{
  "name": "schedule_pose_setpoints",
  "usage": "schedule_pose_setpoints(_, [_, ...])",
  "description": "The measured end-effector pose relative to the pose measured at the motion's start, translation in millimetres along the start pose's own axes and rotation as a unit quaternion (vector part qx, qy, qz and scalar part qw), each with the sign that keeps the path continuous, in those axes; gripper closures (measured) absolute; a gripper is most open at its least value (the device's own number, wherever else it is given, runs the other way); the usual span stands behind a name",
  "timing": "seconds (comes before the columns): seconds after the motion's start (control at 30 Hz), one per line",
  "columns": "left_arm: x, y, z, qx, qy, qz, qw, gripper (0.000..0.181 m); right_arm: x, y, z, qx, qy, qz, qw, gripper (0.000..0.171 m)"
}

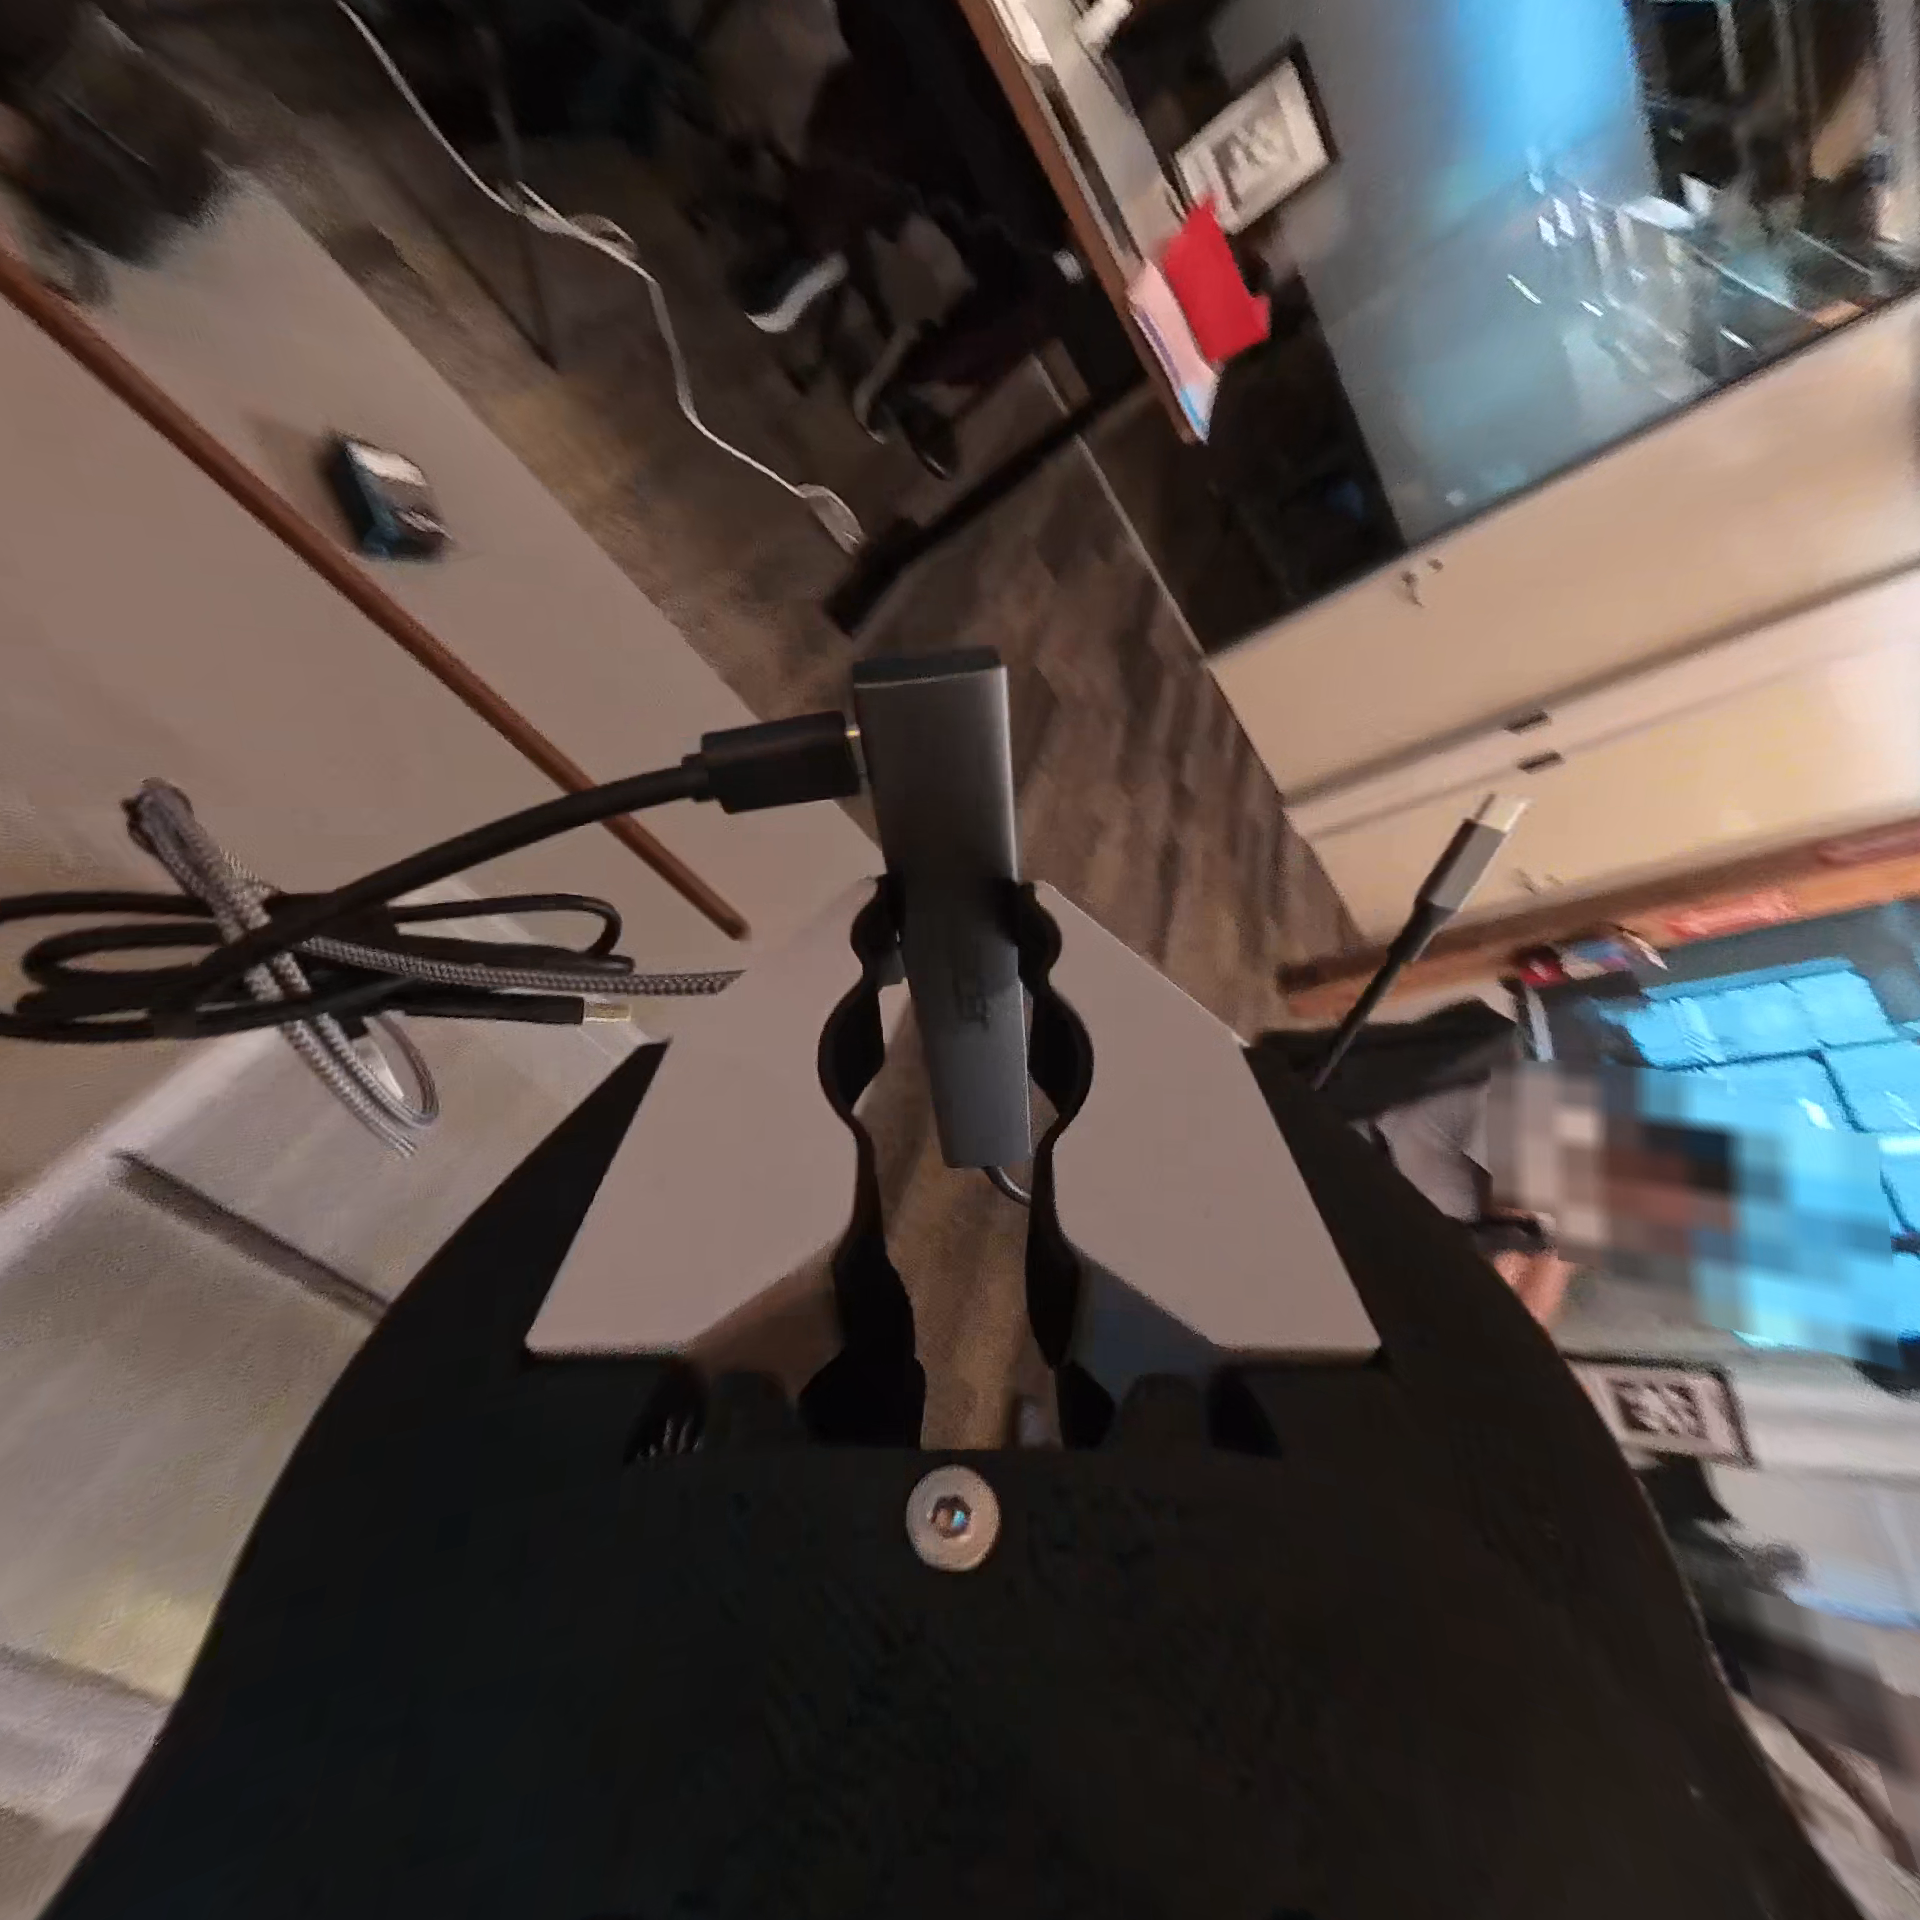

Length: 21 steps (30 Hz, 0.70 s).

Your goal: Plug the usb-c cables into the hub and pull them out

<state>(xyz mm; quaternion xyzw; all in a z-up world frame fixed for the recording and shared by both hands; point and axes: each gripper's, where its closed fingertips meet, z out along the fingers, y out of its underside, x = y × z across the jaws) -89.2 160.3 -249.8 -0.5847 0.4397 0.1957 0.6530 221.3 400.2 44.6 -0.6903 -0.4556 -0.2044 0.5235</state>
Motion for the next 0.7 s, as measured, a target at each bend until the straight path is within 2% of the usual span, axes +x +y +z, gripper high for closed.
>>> schedule_pose_setpoints(0.13, [0.2, -1.7, 0.7, 0.001, 0.003, 0.009, 1.000, 0.162, 21.6, 29.3, 15.6, -0.034, 0.094, -0.056, 0.993, 0.149])
schedule_pose_setpoints(0.3, [-0.2, -3.8, 1.4, 0.003, 0.003, 0.013, 1.000, 0.163, -17.8, 59.2, 49.6, -0.047, 0.165, -0.180, 0.968, 0.149])
schedule_pose_setpoints(0.43, [-0.4, -2.5, 1.1, 0.003, 0.006, 0.006, 1.000, 0.164, -82.2, 78.9, 76.5, -0.018, 0.135, -0.219, 0.966, 0.149])
schedule_pose_setpoints(0.57, [-0.5, -2.1, 1.6, 0.005, 0.010, 0.006, 1.000, 0.165, -134.1, 90.0, 90.4, 0.010, 0.086, -0.209, 0.974, 0.149])
schedule_pose_setpoints(0.7, [0.4, -0.7, 2.7, 0.006, 0.015, 0.007, 1.000, 0.166, -170.7, 106.2, 101.5, 0.002, 0.015, -0.182, 0.983, 0.149])
